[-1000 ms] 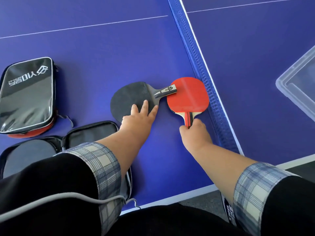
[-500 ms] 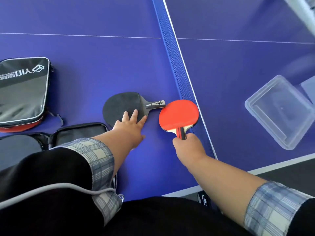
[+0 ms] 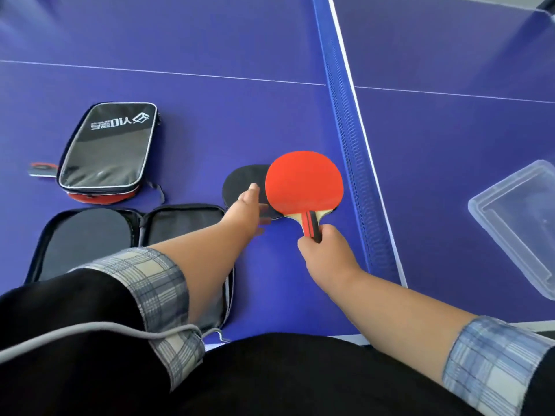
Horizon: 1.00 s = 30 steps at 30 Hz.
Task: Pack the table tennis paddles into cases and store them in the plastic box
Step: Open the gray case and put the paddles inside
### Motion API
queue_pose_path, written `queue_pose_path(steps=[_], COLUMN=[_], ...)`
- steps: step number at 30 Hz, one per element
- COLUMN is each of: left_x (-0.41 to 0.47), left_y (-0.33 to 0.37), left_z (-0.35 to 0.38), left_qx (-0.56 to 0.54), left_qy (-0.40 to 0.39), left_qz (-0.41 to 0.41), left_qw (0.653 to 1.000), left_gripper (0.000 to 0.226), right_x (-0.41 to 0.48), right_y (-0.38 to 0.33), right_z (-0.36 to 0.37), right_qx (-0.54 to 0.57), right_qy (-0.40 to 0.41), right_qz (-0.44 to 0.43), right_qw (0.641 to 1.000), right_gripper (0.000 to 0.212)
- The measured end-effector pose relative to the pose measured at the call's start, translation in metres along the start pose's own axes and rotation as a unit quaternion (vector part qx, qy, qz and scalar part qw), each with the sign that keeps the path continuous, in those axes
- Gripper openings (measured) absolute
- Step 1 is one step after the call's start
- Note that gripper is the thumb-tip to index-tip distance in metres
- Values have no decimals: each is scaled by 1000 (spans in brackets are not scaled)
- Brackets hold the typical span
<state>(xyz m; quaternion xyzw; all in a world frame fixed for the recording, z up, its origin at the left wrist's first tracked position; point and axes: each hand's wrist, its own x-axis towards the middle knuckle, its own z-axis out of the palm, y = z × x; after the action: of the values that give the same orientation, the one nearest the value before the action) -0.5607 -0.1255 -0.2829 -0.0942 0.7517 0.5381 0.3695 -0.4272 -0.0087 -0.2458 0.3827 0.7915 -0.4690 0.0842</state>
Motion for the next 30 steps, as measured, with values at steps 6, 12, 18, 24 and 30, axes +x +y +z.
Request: queue_pose_path(steps=[6,12,18,24,30], left_x=[-27,-49,-71,-78,-57], left_y=[-17,-58,-90,-123,-165], left_z=[-46,-116,-196,-292,-347], left_qx=[-212,-275,-263,32,220], left_qy=[67,130,156,206,158], left_qz=[9,-10,-25,-34,-11], left_qw=[975,953,952,977,962], left_gripper=[29,28,31,15,20], right_x=[-15,-20,-21,-37,-50], right_y=[-20,-45,-86,-110,-116], right_z=[57,115,179,266,323], right_qx=[-12,35,123,91,10], right_qy=[-101,-188,-171,-154,-105], right_qz=[-61,-70,-61,-32,-10], right_qw=[993,979,976,983,994], right_gripper=[18,40,39,53,41])
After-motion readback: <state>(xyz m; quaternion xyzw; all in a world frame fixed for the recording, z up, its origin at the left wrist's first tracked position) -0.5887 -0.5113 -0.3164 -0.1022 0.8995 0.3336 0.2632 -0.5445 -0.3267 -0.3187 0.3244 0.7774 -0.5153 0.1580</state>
